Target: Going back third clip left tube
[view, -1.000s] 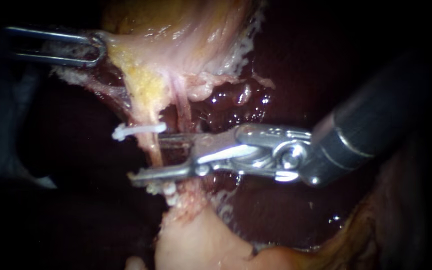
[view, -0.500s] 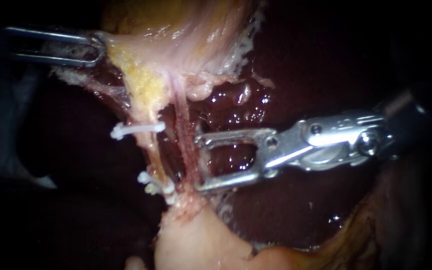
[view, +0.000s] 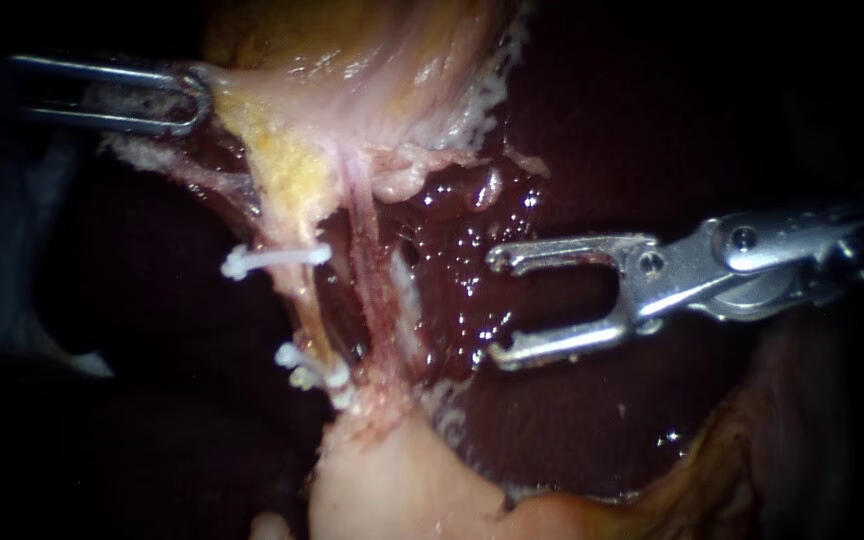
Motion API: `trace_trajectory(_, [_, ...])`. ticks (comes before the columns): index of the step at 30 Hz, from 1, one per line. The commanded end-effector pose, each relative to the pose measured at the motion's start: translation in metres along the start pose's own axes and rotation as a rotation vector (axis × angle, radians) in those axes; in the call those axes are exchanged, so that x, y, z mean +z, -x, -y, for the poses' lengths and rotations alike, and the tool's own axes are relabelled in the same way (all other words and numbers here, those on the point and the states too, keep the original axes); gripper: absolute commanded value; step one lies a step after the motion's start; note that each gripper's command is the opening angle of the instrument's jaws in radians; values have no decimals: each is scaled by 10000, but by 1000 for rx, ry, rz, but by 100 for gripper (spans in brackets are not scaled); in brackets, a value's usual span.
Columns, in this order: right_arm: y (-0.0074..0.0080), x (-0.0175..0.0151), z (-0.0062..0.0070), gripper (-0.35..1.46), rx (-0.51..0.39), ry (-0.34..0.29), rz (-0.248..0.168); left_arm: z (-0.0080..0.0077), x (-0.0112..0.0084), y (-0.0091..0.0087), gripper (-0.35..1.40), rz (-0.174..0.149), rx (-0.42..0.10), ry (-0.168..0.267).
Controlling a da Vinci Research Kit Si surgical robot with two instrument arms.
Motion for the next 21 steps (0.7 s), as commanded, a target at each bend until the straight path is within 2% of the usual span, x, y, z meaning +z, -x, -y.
trace_trajectory(1, [0,-1,0,50,0,-1,0,0,0,0,-35,0,0,0])
trace_trajectory(6, [3,-7,1,50,-1,-3,0,0,4,-1,-35,-1,0,-2])
trace_trajectory(10, [5,-9,1,50,-1,-3,0,1,15,1,-35,-6,1,-7])
trace_trajectory(21, [7,-14,0,50,-2,-4,0,7,76,12,-35,0,10,11])
